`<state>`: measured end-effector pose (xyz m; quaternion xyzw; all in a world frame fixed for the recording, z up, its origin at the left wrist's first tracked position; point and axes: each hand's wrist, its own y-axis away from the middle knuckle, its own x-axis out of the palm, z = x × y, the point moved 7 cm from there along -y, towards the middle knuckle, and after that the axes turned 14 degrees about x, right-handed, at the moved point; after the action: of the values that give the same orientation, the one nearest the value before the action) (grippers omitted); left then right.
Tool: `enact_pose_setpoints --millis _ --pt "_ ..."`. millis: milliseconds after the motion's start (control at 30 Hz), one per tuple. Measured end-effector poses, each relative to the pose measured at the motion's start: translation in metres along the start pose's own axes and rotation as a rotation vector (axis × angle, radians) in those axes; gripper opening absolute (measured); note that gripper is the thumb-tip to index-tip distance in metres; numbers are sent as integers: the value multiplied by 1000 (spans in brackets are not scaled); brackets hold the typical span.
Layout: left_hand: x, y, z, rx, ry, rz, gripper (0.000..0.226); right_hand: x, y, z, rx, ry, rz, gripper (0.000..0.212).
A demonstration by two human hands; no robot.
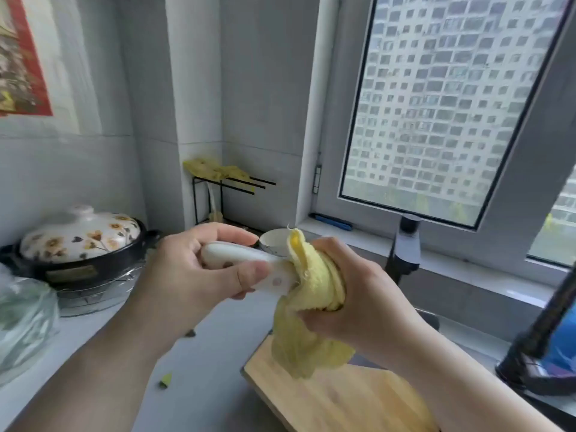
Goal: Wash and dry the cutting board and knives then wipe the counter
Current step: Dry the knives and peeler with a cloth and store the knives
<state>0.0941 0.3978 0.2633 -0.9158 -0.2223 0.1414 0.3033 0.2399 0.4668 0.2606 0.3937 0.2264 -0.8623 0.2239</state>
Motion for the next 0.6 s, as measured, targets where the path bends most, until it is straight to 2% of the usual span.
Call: enact_pose_setpoints --millis 100,333,433,600 --pt "-68 5 3 17 163 -310 31 37 -24 61 -29 -173 -9 42" --pt "-217 14 4 -42 274 -780 16 152 -57 219 -207 -396 36 38" --pt "-275 14 -1 -64 347 -880 18 194 -59 272 -255 -486 87 39" --pt "-351 19 -3 -62 294 -949 24 236 -62 331 -371 -595 147 33"
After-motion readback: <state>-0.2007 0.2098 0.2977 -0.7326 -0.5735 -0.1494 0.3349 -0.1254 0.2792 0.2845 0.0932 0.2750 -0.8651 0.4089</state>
